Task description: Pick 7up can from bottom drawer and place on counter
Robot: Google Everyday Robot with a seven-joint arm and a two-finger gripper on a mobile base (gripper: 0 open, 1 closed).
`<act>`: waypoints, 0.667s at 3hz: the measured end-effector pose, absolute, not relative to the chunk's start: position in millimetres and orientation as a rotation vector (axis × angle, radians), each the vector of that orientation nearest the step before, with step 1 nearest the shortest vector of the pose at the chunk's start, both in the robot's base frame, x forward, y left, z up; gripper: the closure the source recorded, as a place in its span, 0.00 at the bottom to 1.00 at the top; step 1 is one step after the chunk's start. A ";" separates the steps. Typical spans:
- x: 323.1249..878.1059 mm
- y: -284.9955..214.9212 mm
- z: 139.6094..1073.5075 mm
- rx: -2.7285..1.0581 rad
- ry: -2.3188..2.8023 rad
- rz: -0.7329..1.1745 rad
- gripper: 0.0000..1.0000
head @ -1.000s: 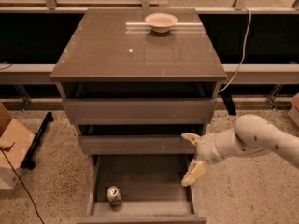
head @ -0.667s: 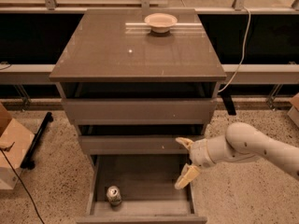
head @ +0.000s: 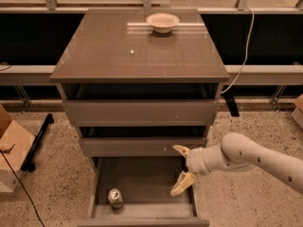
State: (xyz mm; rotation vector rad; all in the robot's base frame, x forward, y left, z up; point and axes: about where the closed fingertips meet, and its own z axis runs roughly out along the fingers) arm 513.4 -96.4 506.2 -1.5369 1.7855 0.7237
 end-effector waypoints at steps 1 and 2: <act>512.0 -78.4 484.6 -1.502 1.760 0.751 0.00; 509.0 -56.5 456.1 -1.482 1.731 0.766 0.00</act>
Offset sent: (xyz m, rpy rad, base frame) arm -0.0064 0.0613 -0.0836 0.1104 -0.0323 -0.0152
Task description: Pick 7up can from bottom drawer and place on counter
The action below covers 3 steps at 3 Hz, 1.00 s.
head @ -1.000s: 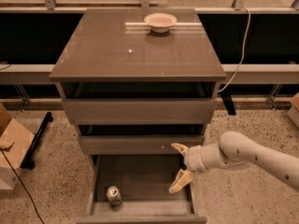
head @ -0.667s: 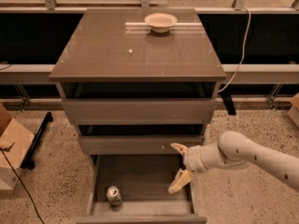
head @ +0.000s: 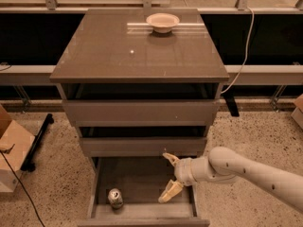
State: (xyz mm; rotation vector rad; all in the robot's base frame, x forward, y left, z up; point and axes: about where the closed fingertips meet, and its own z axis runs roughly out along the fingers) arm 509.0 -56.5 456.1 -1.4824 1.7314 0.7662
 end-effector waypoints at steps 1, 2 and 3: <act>514.2 -14.9 393.8 -1.414 1.713 0.827 0.00; 513.5 -10.9 388.6 -1.419 1.720 0.831 0.00; 515.1 -2.5 379.8 -1.435 1.733 0.829 0.00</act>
Offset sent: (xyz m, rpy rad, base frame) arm 0.0102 0.0557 -0.0894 0.0986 0.0325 -0.0372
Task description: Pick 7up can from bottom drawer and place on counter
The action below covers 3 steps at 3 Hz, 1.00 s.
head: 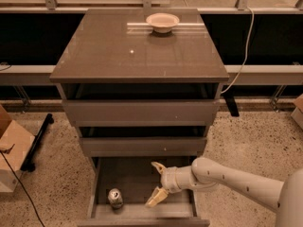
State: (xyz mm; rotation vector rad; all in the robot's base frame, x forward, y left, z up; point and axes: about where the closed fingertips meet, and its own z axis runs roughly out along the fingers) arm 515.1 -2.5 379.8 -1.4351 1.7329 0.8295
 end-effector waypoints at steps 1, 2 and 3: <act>524.1 18.1 356.8 -1.438 1.705 0.841 0.00; 533.0 40.2 331.2 -1.417 1.674 0.865 0.00; 538.3 64.5 305.6 -1.410 1.654 0.912 0.00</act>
Offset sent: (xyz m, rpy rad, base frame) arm 0.0305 0.0642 -0.0801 0.0994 -0.0291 0.0108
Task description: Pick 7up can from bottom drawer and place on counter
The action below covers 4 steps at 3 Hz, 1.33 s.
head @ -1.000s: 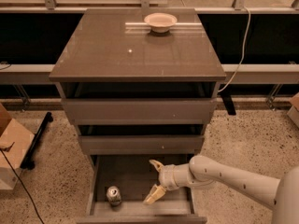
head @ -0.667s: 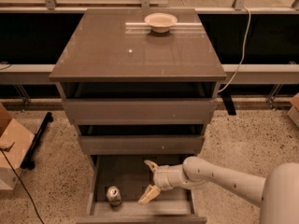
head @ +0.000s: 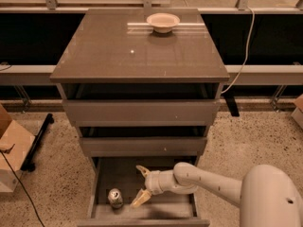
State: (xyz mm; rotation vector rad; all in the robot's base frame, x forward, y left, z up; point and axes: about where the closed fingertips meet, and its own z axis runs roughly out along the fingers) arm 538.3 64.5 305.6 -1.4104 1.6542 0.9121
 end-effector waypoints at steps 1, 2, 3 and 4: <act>543.2 84.4 284.6 -1.404 1.642 0.952 0.00; 547.7 104.8 266.6 -1.400 1.629 1.000 0.00; 549.0 123.2 244.5 -1.403 1.635 1.052 0.00; 549.1 142.1 224.7 -1.424 1.647 1.093 0.00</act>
Offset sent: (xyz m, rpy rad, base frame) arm 0.0187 0.0598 -0.0600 0.0772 0.0601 0.0510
